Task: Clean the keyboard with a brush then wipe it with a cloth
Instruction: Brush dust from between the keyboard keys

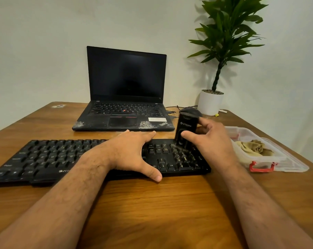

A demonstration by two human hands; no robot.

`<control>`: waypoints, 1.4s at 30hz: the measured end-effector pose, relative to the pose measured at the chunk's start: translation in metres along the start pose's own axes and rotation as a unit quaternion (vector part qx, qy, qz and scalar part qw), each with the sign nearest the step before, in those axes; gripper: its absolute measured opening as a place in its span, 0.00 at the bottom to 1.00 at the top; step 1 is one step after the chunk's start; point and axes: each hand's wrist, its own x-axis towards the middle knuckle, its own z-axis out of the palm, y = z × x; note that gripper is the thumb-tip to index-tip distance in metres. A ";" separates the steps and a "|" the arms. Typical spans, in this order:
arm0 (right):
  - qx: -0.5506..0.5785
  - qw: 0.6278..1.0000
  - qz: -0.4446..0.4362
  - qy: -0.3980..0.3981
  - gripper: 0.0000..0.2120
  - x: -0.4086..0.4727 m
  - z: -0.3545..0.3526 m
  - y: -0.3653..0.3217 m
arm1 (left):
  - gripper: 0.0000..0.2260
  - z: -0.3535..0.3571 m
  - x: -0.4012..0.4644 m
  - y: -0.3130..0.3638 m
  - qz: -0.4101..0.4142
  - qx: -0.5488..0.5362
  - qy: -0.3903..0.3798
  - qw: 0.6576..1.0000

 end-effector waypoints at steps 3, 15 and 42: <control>-0.010 0.999 0.017 0.050 0.27 0.005 -0.004 0.004 | 0.58 0.000 0.000 0.000 -0.002 0.000 0.000 1.000; 0.075 0.996 0.049 0.018 0.24 0.013 -0.002 0.015 | 0.59 0.000 0.000 -0.002 -0.005 -0.002 -0.004 1.000; 0.103 0.994 -0.010 -0.034 0.23 0.007 -0.007 0.015 | 0.57 0.001 -0.001 0.002 -0.023 -0.014 0.013 1.000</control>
